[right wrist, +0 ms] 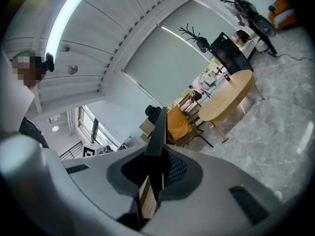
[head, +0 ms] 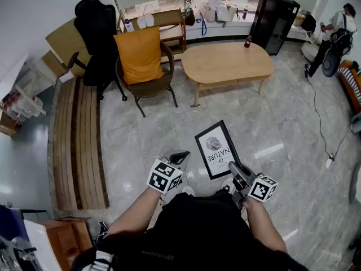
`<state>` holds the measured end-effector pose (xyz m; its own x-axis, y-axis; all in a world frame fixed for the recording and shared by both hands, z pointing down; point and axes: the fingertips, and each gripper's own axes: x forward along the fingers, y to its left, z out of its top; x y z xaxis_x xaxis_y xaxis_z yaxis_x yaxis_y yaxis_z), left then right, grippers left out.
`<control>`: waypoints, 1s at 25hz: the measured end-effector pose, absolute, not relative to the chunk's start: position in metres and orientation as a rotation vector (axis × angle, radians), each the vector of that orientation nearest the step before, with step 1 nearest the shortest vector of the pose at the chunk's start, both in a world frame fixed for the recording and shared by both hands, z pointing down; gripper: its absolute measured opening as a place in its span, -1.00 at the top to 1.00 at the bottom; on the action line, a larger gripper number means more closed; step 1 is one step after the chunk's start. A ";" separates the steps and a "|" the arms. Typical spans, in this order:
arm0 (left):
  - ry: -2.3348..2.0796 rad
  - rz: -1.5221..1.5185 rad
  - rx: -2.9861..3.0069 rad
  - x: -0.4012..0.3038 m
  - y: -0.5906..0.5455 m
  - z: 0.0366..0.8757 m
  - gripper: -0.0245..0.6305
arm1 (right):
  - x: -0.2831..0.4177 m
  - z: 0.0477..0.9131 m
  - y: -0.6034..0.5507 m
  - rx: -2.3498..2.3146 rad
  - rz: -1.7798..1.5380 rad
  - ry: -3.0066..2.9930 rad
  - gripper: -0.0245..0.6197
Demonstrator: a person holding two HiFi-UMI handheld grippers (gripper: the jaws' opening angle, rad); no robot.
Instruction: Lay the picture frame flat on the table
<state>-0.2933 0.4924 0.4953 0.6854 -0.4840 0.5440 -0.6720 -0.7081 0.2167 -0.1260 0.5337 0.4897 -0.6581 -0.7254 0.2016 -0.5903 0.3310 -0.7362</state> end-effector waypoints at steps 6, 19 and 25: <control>-0.894 0.636 2.490 -0.293 0.490 0.495 0.91 | -0.124 0.484 0.531 -1.219 -1.242 2.416 0.82; -0.886 0.634 2.488 -0.291 0.491 0.498 0.91 | -0.124 0.480 0.531 -1.207 -1.234 2.393 0.82; -0.861 0.642 2.466 -0.293 0.496 0.508 0.91 | -0.126 0.481 0.528 -1.147 -1.290 2.303 0.82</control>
